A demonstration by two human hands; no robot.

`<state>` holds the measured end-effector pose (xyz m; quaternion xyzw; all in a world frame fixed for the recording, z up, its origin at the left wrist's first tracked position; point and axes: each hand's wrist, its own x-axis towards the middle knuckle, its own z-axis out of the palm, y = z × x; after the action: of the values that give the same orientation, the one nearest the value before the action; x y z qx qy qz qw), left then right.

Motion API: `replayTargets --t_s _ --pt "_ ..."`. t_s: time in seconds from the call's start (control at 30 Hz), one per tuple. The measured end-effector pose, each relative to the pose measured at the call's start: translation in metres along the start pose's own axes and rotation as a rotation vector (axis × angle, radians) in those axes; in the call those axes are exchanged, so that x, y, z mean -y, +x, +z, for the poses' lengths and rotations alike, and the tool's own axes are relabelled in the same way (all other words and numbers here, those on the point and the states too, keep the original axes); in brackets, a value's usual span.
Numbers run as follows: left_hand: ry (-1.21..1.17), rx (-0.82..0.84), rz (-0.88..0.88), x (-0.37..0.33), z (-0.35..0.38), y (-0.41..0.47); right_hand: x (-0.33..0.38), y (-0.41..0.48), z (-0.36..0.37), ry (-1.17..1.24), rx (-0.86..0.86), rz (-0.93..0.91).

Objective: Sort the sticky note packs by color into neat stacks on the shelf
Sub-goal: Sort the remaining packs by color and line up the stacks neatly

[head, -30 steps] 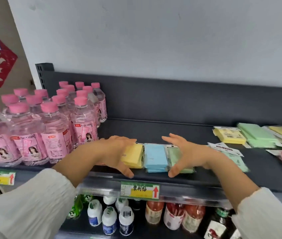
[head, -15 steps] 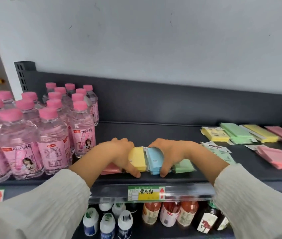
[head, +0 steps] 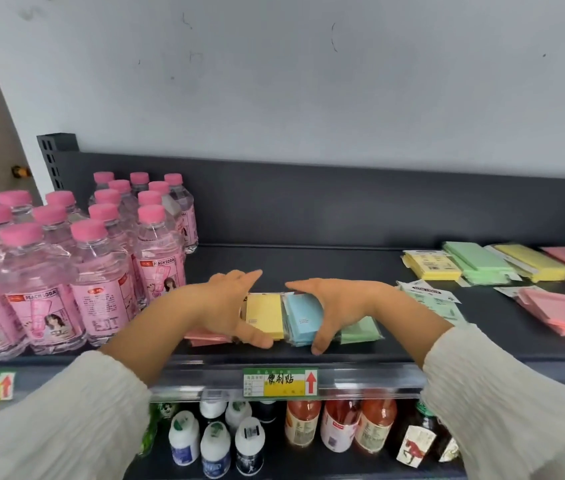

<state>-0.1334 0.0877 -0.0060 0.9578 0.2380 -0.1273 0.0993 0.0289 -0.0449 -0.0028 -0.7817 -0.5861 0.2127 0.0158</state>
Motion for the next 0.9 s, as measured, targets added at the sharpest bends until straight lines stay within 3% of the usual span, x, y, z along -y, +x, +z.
replayTargets --t_s 0.23,0.53,0.9 --pt "0.129 0.107 -0.007 0.019 -0.016 -0.02 -0.029 -0.026 -0.017 -0.007 0.057 0.095" --pt "0.129 0.102 -0.006 0.025 -0.014 -0.011 -0.041 -0.021 0.003 0.004 -0.077 0.08" --pt "0.21 0.039 -0.035 0.014 -0.008 -0.012 -0.035 -0.029 0.007 0.03 -0.109 0.059"
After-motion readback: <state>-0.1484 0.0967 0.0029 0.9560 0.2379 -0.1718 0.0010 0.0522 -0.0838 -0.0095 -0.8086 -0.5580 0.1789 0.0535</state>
